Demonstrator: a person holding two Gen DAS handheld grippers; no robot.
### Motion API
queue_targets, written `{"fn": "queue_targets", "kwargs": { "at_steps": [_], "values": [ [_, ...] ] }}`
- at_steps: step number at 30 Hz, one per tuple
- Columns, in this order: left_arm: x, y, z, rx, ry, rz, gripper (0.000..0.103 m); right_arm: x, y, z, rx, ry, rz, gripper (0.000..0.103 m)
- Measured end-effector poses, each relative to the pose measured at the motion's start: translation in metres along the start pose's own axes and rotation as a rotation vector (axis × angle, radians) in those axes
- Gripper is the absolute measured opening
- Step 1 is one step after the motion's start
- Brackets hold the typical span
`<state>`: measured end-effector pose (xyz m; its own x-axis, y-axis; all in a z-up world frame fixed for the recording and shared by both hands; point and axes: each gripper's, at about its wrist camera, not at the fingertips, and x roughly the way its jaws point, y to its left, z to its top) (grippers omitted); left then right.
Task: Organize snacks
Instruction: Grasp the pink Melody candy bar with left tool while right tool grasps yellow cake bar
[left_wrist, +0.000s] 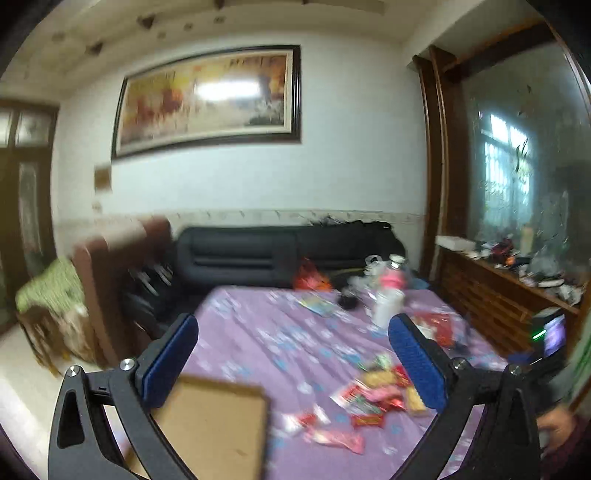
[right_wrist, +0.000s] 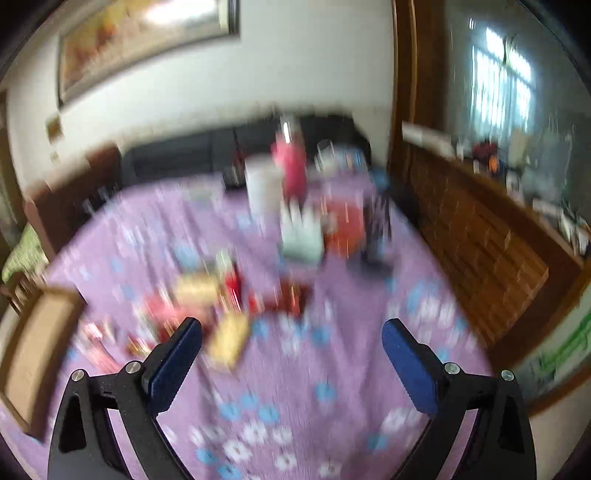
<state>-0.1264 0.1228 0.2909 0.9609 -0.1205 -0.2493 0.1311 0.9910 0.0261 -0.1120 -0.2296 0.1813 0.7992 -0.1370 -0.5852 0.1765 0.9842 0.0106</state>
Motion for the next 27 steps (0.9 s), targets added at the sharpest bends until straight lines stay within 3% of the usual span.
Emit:
{"fn": "queue_targets", "kwargs": {
  "at_steps": [3,6,7,9,11,15,17,19,21,26,27],
  "values": [
    [0.007,0.008,0.039,0.021,0.035,0.048,0.103,-0.011,0.003,0.036,-0.001,0.011,0.111,0.102],
    [0.025,0.019,0.042,-0.051,0.105,0.016,0.103,0.023,0.013,0.042,0.015,0.152,0.19,0.102],
    [0.032,0.023,0.034,-0.087,0.13,-0.019,0.103,0.037,0.019,0.034,0.002,0.177,0.196,0.1],
    [0.052,0.022,0.002,-0.157,0.234,-0.099,0.103,0.066,0.036,0.013,-0.047,0.205,0.179,0.07],
    [0.074,0.015,-0.029,-0.189,0.34,-0.152,0.103,0.093,0.048,-0.014,-0.061,0.272,0.157,0.061],
    [0.127,-0.008,-0.099,-0.253,0.585,-0.237,0.103,0.136,0.051,-0.041,-0.021,0.334,0.153,0.06],
    [0.145,-0.015,-0.125,-0.285,0.657,-0.245,0.099,0.152,0.051,-0.048,0.01,0.362,0.182,0.06],
    [0.17,-0.023,-0.147,-0.301,0.739,-0.245,0.082,0.163,0.054,-0.057,0.01,0.38,0.17,0.06],
    [0.185,-0.03,-0.168,-0.313,0.802,-0.247,0.065,0.171,0.056,-0.064,-0.001,0.377,0.159,0.06],
    [0.213,-0.039,-0.202,-0.354,0.877,-0.189,0.063,0.175,0.055,-0.063,-0.01,0.325,0.137,0.059],
    [0.214,-0.04,-0.202,-0.354,0.875,-0.183,0.063,0.175,0.055,-0.064,-0.013,0.312,0.137,0.05]
  ]
}}
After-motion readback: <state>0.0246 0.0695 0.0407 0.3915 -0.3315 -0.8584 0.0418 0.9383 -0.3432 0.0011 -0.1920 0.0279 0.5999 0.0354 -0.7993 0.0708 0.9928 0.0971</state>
